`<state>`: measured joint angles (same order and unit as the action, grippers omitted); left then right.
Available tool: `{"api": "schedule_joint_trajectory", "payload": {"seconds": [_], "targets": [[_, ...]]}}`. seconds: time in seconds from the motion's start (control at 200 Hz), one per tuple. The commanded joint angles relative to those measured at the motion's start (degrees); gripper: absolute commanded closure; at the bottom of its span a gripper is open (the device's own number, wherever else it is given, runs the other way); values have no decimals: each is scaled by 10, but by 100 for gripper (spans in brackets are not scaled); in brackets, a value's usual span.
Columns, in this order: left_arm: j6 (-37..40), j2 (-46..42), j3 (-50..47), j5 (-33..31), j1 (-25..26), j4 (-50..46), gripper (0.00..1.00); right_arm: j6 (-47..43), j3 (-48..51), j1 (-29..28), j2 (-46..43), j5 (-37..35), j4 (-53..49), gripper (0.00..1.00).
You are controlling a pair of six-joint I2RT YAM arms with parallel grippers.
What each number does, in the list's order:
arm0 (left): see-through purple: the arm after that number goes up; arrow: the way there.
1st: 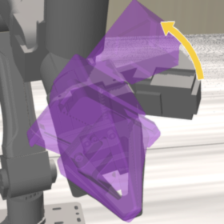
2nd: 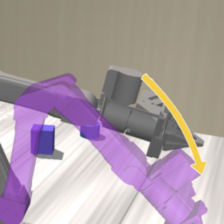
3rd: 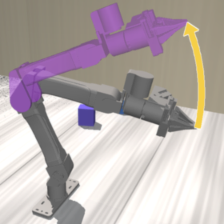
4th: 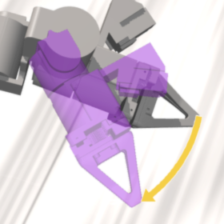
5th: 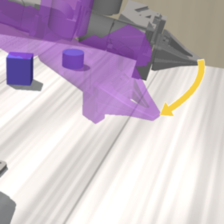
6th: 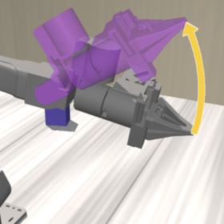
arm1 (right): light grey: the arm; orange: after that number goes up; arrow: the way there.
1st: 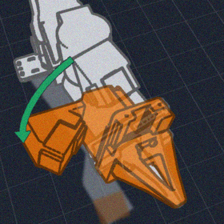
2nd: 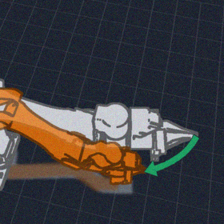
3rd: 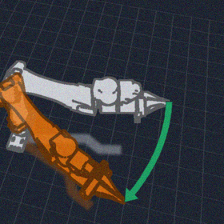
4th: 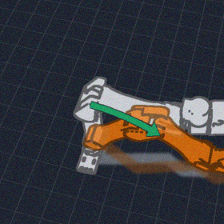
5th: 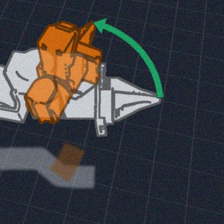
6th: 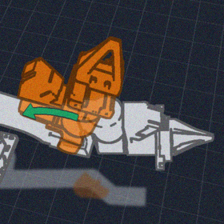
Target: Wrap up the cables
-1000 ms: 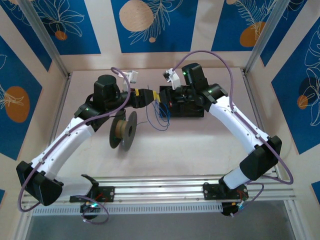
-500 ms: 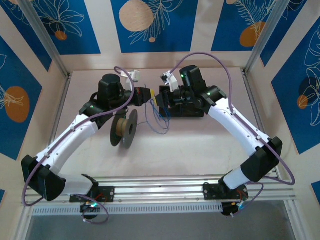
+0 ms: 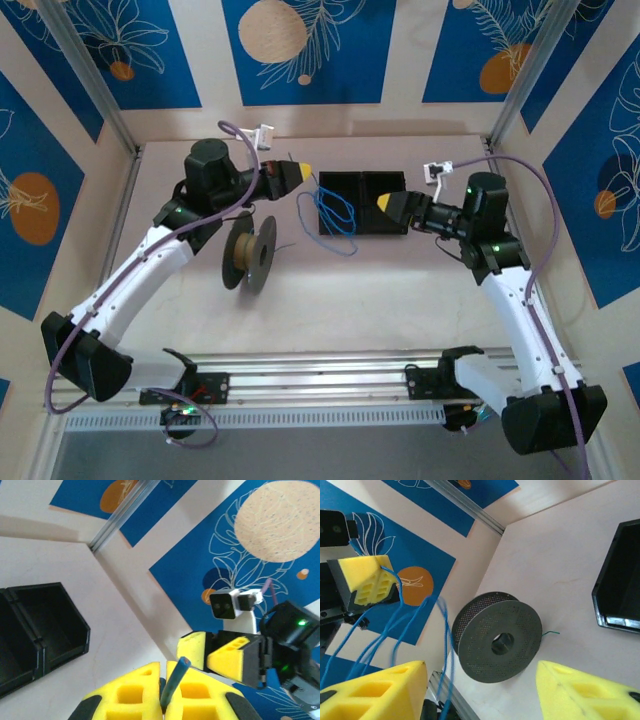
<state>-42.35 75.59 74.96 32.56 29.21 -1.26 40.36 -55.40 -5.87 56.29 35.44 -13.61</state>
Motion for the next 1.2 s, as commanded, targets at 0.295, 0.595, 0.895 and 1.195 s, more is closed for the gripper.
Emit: {"api": "schedule_joint_trajectory", "payload": {"seconds": [0.295,0.595,0.895,1.195], "targets": [[-99,30,0,75,-11,168,100,187,70,25,78,214,146,41],[-98,33,-13,74,-11,174,100,272,96,-18,90,210,232,37],[-82,34,-23,76,-11,171,100,332,102,-20,67,208,258,38],[-77,34,-32,75,-11,175,100,316,86,-41,31,214,198,37]]}}
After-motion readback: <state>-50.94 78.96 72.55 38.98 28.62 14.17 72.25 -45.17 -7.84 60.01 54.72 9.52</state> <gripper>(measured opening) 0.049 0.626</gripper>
